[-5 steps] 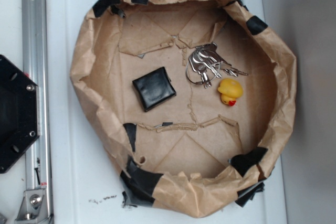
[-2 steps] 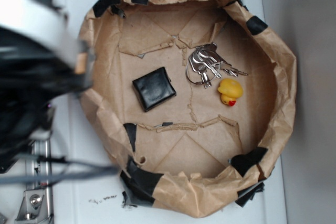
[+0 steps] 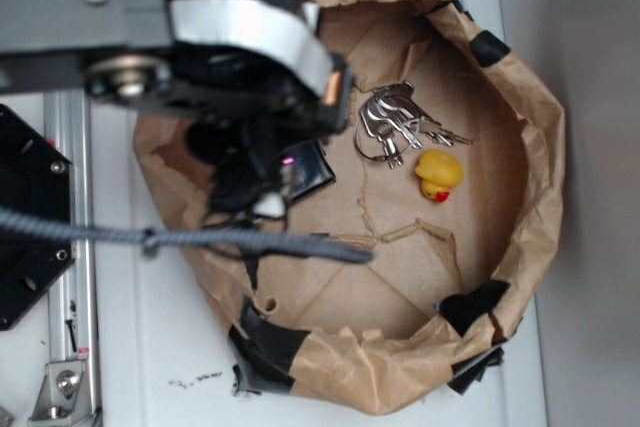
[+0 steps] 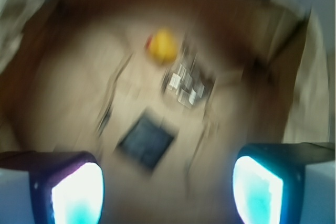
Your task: Grab the yellow duck.
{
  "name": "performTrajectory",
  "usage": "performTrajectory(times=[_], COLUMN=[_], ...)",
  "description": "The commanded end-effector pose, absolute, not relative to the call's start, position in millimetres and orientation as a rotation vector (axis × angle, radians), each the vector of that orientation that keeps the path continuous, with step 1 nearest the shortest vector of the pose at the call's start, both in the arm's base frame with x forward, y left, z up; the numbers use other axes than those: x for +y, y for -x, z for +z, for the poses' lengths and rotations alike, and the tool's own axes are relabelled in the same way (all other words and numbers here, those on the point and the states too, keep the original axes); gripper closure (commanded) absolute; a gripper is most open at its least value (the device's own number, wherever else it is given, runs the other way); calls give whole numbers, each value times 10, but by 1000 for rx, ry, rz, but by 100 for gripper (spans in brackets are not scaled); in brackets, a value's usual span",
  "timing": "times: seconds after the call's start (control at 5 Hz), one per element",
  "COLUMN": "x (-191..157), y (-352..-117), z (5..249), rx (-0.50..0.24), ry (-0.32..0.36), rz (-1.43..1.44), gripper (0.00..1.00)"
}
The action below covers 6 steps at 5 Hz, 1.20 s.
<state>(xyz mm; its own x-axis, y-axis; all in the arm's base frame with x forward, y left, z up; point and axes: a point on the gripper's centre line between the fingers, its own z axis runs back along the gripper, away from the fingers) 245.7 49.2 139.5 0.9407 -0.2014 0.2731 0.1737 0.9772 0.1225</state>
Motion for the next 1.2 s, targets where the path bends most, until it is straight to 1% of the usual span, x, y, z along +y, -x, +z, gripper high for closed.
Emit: performTrajectory(times=[0.0,0.2,0.4,0.6,0.8,1.0], x=[735,664,577,591,604,523], y=[-3026,-3187,-3280,-3337,-3375,-3524], z=[1121,882,786,832,1032,1011], rx=[-388,-401,-390,-393,-443,-459], ry=[-76,5,-23,-34,-31,-33], rz=[-71,-40,-3,66,71,66], gripper=[0,0,0,0,0,0])
